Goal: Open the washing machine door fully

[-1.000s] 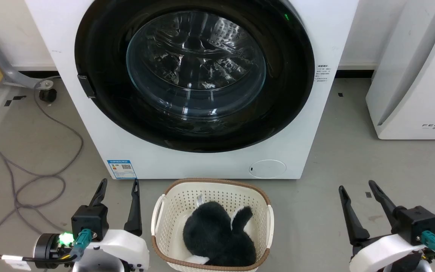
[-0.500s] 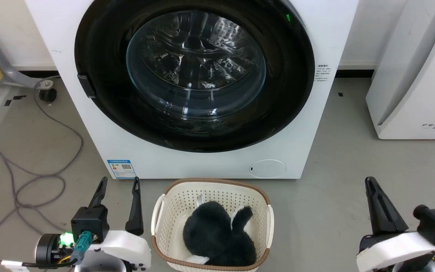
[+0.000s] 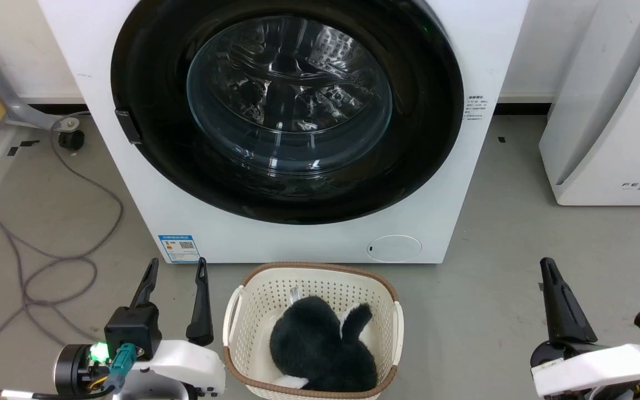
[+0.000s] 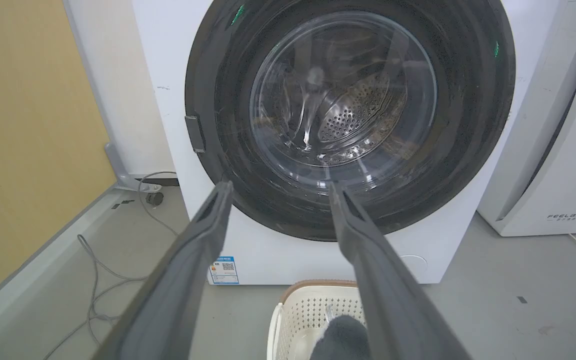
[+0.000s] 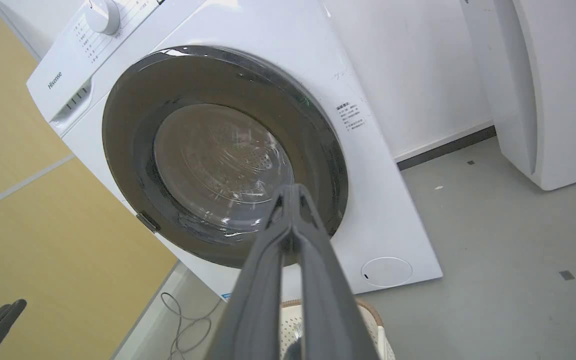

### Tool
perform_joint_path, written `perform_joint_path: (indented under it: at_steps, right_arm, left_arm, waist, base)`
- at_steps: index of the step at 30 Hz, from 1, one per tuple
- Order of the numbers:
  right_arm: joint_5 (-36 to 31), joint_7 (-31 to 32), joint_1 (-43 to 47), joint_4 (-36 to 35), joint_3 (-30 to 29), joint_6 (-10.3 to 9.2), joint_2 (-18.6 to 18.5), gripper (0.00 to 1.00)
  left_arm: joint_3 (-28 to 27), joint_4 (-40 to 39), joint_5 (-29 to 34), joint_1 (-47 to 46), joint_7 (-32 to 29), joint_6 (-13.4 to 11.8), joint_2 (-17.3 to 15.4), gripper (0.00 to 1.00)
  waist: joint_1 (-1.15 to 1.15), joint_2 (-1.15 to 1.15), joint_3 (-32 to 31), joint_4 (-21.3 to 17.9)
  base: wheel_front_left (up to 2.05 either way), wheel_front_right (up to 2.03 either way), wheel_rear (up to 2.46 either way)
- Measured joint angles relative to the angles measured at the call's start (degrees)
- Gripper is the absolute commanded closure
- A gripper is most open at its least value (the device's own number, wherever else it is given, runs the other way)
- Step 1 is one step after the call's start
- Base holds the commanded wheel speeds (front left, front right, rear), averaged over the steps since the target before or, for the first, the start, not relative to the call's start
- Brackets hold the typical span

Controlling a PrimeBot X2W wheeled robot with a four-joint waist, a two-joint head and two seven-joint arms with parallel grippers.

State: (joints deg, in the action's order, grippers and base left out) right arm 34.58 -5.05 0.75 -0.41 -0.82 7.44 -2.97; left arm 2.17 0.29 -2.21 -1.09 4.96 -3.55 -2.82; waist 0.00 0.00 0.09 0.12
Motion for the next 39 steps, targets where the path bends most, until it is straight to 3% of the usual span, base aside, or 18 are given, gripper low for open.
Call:
perform_joint_path:
  at_steps: [13, 22, 39]
  right_arm:
    - [21.8, 1.2, 0.0, 1.1, -1.3, 0.00, 0.0, 1.00]
    - [27.7, 2.4, -0.7, 3.8, -3.3, -0.01, 0.0, 1.00]
    - [38.2, 5.8, -13.6, 10.6, -11.0, 0.00, -0.4, 1.00]
  left_arm:
    - [0.6, 0.0, -0.5, 0.0, 1.5, -0.9, 0.0, 0.00]
    - [0.9, 0.0, -1.0, 0.0, 2.5, -1.4, 0.0, 0.00]
    - [2.0, -0.6, -1.0, -2.9, 4.5, -2.4, 0.0, 0.00]
  waist:
    - [0.00, 0.00, 0.2, 0.3]
    - [0.00, 0.00, 0.6, 0.7]
    - [0.01, 0.00, 6.0, 2.1]
  base:
    - [0.00, 0.00, 0.00]
    - [0.00, 0.00, 0.00]
    - [0.00, 0.00, 0.00]
